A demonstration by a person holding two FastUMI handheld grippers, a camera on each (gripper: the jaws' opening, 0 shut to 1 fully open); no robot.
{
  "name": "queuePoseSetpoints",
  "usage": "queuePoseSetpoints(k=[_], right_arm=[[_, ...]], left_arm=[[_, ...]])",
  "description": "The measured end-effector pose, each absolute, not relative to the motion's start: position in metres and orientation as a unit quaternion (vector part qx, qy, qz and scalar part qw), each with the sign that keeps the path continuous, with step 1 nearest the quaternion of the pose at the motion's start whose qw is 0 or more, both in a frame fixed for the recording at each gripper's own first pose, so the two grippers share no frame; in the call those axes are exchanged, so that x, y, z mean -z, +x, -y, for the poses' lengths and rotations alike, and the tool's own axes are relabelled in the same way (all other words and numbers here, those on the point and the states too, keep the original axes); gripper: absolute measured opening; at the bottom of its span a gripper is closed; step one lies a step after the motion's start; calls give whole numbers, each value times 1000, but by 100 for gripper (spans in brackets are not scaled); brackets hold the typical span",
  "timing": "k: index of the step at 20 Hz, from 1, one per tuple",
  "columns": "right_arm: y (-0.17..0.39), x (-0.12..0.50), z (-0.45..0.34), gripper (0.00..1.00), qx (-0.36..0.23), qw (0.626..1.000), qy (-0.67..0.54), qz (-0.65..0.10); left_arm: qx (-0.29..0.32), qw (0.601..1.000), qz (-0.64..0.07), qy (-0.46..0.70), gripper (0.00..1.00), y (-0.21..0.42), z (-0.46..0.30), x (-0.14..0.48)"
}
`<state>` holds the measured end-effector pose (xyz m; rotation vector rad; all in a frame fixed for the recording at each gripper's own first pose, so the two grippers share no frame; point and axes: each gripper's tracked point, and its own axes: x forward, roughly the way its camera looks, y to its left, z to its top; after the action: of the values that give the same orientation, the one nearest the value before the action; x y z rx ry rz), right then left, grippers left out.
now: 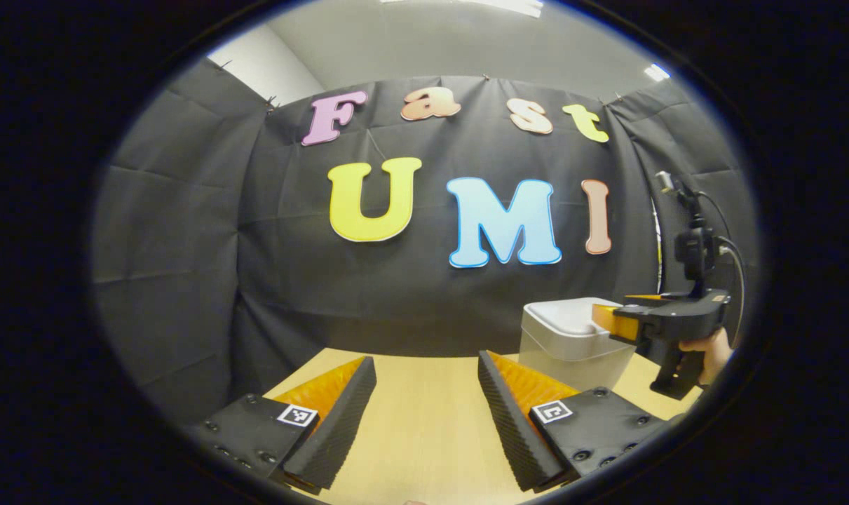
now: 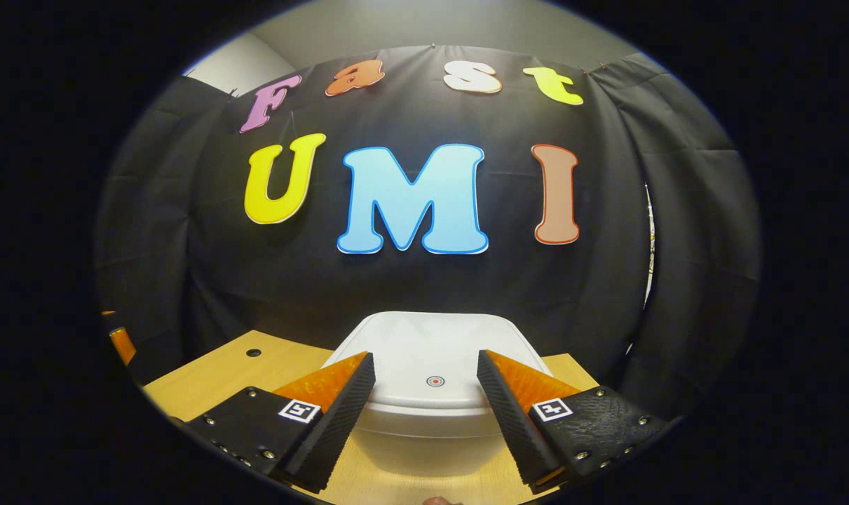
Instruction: Press the lid of the desktop garbage bin to open it, pick up the crumpled paper on the desktop and throw it into the bin, then pick up the pop can on the desktop and drop it into the bin, and finally close the garbage bin lid.
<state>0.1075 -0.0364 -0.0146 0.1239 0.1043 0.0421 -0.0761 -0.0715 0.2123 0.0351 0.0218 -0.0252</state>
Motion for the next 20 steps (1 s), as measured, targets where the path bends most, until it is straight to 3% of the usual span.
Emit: queuePoseSetpoints(k=[10,20], right_arm=[[6,-10,41,94,-39,998,53,-18],[-3,-15,44,94,1,998,58,-11]], left_arm=[[25,1000,4,19,95,-76,103,-208],[69,997,19,36,96,-62,108,-214]])
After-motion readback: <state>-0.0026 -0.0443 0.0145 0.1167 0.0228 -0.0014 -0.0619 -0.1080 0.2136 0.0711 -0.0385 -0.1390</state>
